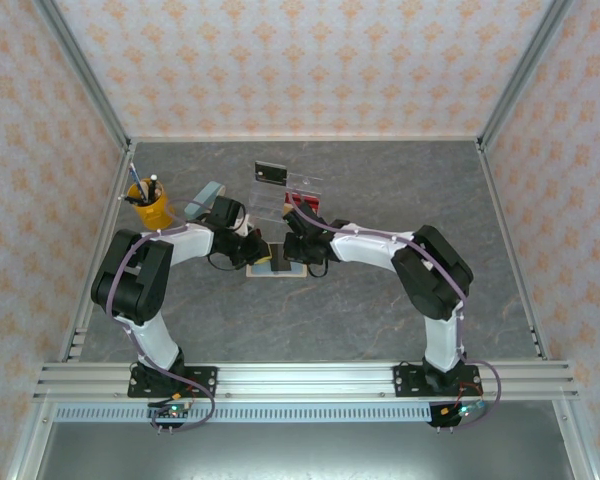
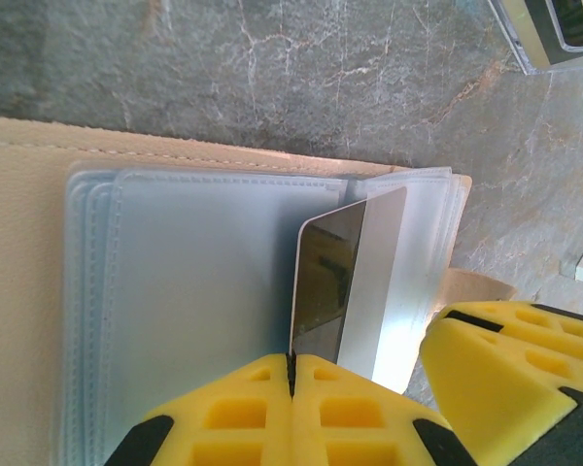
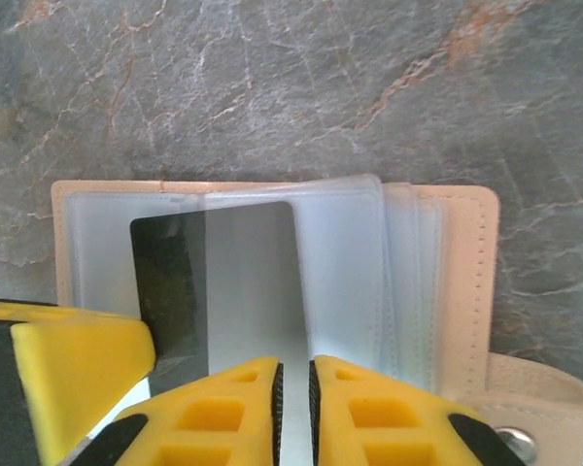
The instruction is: Take the credit cards out of the card holder
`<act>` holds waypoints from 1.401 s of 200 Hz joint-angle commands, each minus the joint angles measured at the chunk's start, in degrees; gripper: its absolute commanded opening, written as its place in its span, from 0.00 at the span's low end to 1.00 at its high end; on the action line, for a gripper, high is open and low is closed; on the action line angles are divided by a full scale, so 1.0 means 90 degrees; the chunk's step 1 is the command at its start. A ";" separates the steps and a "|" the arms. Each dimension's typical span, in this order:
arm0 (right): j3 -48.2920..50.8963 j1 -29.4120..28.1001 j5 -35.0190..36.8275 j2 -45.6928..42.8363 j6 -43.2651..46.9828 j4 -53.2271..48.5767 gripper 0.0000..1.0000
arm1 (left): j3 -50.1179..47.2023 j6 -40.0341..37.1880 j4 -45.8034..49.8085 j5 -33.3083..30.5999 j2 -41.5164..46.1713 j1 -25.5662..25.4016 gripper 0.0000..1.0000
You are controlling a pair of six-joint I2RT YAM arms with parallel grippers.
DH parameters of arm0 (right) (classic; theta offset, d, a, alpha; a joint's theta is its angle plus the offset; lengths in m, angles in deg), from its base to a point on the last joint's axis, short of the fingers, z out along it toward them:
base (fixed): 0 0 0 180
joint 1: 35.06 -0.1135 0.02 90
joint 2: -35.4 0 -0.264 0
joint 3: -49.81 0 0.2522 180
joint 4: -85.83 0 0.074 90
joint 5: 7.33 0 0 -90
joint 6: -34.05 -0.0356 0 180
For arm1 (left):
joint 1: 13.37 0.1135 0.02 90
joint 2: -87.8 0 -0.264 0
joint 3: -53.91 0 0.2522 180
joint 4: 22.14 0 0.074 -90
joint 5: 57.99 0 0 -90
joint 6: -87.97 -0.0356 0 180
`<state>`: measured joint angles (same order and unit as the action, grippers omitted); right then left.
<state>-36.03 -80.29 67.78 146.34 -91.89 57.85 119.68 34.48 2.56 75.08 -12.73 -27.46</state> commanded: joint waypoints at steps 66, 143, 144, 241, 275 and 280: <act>-0.0409 -0.0024 -0.0242 0.0623 -0.0011 -0.0406 0.18 | -0.0065 -0.0025 0.0125 0.0000 0.0055 0.0068 0.07; -0.0212 0.0055 -0.0738 0.0680 -0.0191 -0.0040 0.18 | -0.0100 0.0289 -0.0483 0.0592 -0.0110 0.0068 0.23; -0.0208 0.0055 -0.0733 0.0681 -0.0193 -0.0041 0.18 | -0.0103 0.0289 -0.0478 0.0594 -0.0109 0.0070 0.23; 0.0089 0.0194 -0.0187 0.0396 -0.0279 -0.0357 0.18 | -0.0433 -0.0113 0.0610 -0.0362 0.0777 0.0263 0.02; 0.0137 0.0211 -0.0294 0.0241 -0.0133 -0.0237 0.18 | -0.0536 -0.0198 0.1078 -0.1018 0.1690 0.0351 0.01; 0.0150 0.0220 -0.0335 0.0178 -0.0119 -0.0156 0.18 | -0.0549 -0.0199 0.1123 -0.1097 0.1827 0.0346 0.01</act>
<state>-36.99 -78.96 62.95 149.73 -93.82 59.06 115.48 34.50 6.84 71.91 -1.69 -24.88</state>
